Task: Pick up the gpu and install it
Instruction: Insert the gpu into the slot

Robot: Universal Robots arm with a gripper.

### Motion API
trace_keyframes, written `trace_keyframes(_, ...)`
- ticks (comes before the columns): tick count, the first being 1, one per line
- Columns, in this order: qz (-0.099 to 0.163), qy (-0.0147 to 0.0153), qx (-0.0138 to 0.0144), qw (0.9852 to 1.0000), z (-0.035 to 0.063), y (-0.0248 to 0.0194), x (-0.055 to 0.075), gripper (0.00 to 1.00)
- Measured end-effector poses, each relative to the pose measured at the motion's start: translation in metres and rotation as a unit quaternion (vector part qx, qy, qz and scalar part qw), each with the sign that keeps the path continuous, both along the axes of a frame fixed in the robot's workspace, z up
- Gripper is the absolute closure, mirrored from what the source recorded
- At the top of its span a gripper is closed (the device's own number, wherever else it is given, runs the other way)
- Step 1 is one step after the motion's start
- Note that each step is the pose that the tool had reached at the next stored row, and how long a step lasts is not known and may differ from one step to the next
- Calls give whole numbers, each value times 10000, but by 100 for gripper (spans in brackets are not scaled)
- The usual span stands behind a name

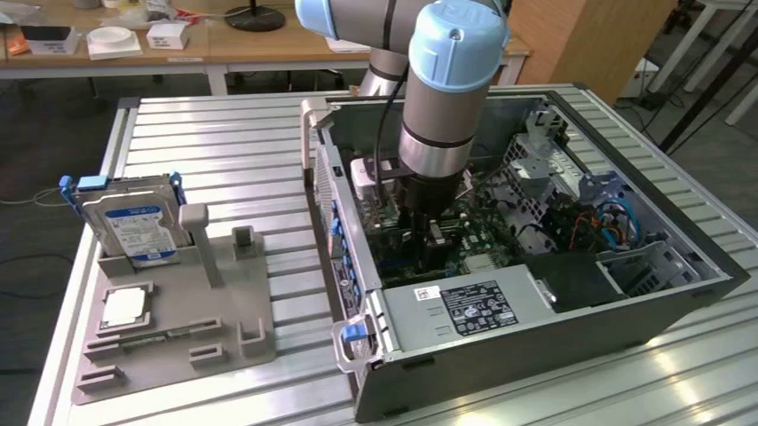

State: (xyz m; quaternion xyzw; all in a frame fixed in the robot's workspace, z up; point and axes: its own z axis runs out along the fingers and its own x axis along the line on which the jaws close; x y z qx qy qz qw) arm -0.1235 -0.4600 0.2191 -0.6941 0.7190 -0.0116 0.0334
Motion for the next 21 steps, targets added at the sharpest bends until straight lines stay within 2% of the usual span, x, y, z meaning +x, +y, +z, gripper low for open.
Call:
trace_keyframes(2,0,0,-1,10000,37,0,0,16)
trace_keyframes(9,0,0,0,10000,321,0,0,16)
trace_keyframes(11,0,0,0,10000,371,0,0,16)
trace_keyframes(16,0,-1,1,10000,379,0,0,16)
trace_keyframes(18,0,0,0,10000,380,0,0,15)
trace_keyframes(19,0,0,0,10000,380,0,0,9)
trace_keyframes(21,0,0,0,10000,380,0,0,9)
